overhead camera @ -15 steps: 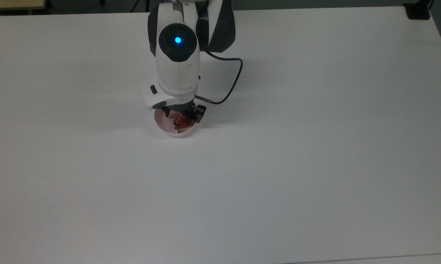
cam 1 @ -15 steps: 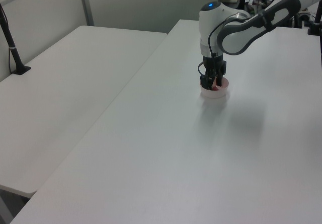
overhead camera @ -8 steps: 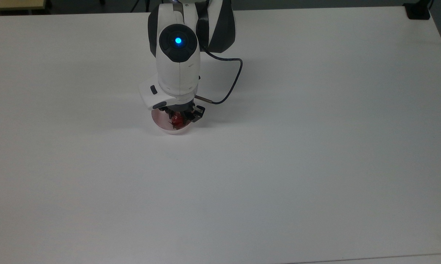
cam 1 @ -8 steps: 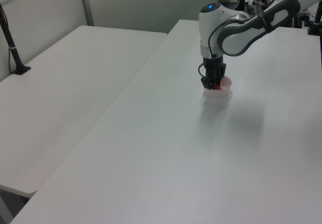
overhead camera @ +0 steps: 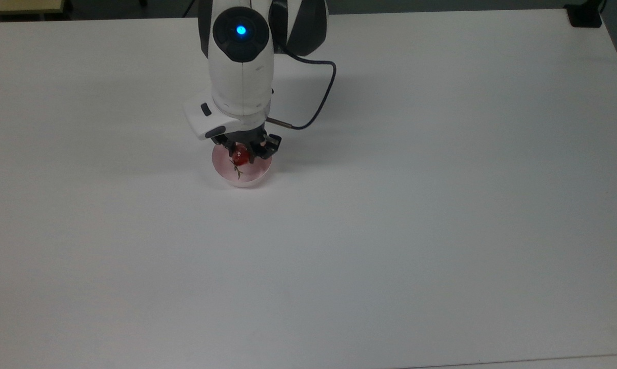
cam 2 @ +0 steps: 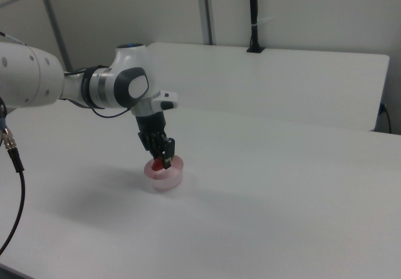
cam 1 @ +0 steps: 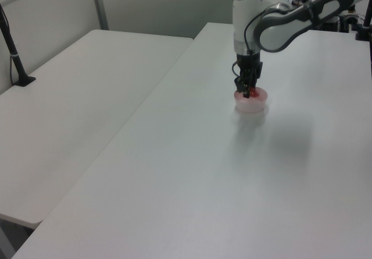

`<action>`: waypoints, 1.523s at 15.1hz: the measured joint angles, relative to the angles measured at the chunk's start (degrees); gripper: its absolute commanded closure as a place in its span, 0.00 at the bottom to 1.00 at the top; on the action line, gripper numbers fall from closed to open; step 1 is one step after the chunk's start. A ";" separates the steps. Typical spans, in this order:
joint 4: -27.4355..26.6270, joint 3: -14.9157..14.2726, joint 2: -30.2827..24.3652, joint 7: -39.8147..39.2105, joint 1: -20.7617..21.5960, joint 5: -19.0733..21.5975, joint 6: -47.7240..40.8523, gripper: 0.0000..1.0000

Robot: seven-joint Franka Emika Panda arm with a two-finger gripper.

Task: Pick up strawberry from bowl
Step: 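Lift the strawberry up out of the bowl, then carry the strawberry away from the bowl and lower it to the table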

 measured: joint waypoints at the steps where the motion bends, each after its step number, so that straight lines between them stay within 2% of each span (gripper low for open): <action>1: 0.01 0.00 -0.78 -2.33 -0.51 0.00 -2.31 0.68; 5: 0.00 -0.02 -4.49 -13.99 -3.77 0.00 -11.86 0.68; 8: -0.66 -0.06 -5.47 -20.00 -6.87 0.00 -14.26 0.68; 11: -4.75 -0.07 -5.19 -22.62 -9.63 -1.64 -11.22 0.67; 15: -10.53 -0.07 -4.41 -22.89 -10.53 -2.95 -3.24 0.67; 19: -10.58 -0.09 -4.53 -23.39 -12.01 -3.36 -2.95 0.67; 23: -10.48 -0.29 -4.80 -27.63 -15.19 -4.23 -2.80 0.67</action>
